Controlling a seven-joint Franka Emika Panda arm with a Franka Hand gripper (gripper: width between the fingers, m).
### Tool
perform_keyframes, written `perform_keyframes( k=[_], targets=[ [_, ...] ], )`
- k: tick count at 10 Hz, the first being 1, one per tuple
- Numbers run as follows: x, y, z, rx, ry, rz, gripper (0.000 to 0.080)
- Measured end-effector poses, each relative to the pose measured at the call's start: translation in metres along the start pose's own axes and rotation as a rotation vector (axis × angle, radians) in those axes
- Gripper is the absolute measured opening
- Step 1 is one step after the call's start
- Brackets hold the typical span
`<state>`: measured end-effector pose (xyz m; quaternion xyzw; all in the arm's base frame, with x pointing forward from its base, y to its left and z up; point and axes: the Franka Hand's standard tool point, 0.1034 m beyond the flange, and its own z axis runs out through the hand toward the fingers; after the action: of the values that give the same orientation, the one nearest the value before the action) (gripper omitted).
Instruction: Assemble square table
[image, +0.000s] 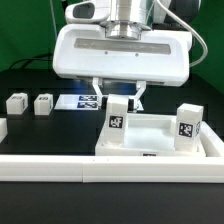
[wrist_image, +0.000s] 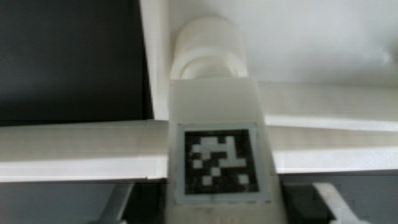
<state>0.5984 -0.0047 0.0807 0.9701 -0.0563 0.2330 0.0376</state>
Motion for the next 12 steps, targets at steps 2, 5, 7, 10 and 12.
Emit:
perform_keyframes(
  k=[2,5,7,10,12],
  targets=[
    [0.0003,-0.0023,0.0018,-0.001,0.025,-0.006,0.0292],
    [0.0002,-0.0038,0.0019,0.001,0.026,-0.007,0.0361],
    [0.0003,-0.0038,0.0018,0.002,0.026,-0.007,0.0551],
    [0.0003,-0.0038,0.0018,0.002,0.026,-0.007,0.0632],
    [0.0002,-0.0038,0.0019,0.002,0.026,-0.007,0.0646]
  ],
)
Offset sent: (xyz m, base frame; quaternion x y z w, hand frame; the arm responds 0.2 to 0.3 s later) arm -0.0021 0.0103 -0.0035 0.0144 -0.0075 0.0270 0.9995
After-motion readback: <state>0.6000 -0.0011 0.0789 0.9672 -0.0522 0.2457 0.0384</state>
